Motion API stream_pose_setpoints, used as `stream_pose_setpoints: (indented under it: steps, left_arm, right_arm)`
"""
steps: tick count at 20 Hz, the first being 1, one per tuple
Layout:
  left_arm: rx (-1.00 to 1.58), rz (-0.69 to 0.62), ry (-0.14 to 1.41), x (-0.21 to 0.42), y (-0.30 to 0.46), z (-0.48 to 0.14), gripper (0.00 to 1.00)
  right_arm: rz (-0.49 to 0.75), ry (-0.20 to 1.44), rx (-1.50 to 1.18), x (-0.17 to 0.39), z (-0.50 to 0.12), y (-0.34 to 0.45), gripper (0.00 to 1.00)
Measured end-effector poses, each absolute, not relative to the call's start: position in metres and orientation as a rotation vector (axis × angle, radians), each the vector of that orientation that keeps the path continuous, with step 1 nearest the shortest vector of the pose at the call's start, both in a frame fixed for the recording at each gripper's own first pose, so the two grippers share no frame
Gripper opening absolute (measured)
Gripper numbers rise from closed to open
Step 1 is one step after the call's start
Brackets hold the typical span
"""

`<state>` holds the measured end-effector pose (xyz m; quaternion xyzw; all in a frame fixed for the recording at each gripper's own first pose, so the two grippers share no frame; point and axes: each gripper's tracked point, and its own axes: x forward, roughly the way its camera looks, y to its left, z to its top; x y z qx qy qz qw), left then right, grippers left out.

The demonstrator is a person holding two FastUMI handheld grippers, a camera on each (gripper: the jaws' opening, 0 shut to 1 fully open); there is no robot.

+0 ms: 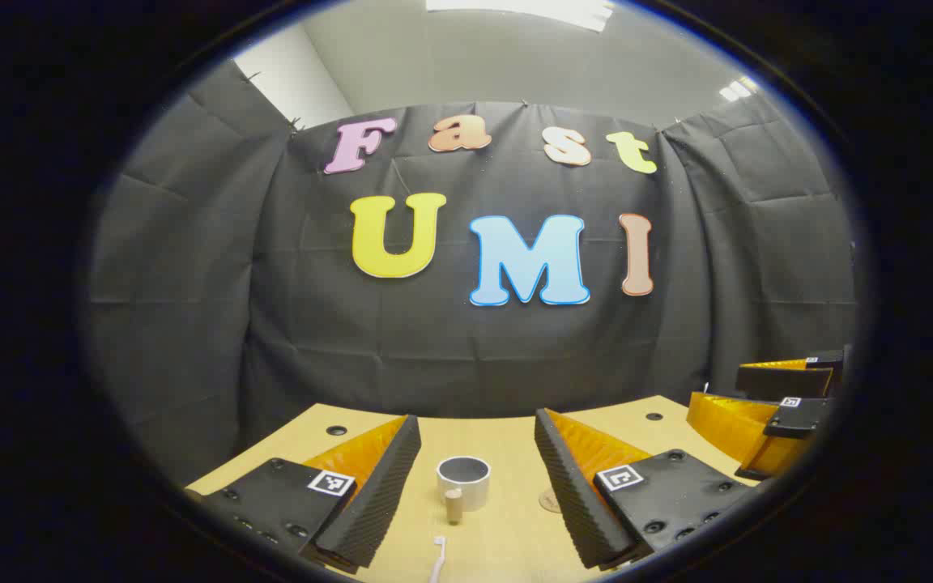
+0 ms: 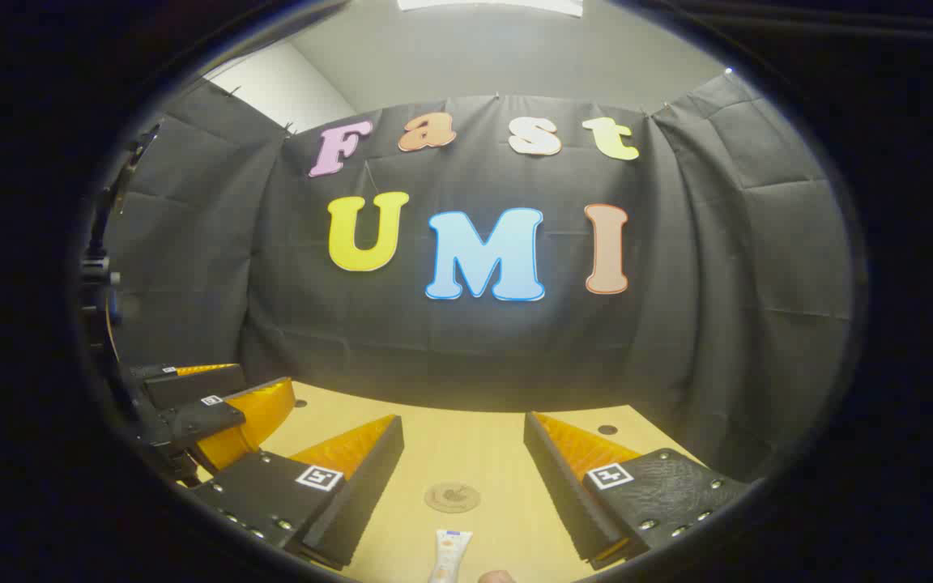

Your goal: Put the toothbrush and toothpaste on the desktop into the cup, then pick up the cup and place it on the coaster on the desktop.

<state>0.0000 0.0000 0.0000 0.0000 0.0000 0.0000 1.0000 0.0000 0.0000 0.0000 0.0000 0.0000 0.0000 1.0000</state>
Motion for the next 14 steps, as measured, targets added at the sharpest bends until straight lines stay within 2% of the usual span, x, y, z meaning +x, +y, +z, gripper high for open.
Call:
stream_pose_setpoints:
  steps: [10, 11, 13, 14]
  left_arm:
    - [-0.012, -0.015, 0.029, -0.006, -0.002, -0.010, 1.00]
    - [-0.016, -0.015, 0.033, -0.007, -0.002, -0.012, 0.93]
    - [-0.017, -0.017, 0.044, -0.008, -0.002, -0.015, 0.88]
    - [-0.017, -0.019, 0.050, -0.008, -0.002, -0.016, 0.93]
  right_arm:
    - [-0.017, 0.045, 0.013, -0.005, -0.012, -0.001, 0.94]
    - [-0.020, 0.052, 0.012, -0.006, -0.014, -0.001, 0.94]
    - [-0.025, 0.063, 0.009, -0.006, -0.016, 0.000, 0.94]
    - [-0.026, 0.070, 0.008, -0.006, -0.017, 0.000, 0.94]
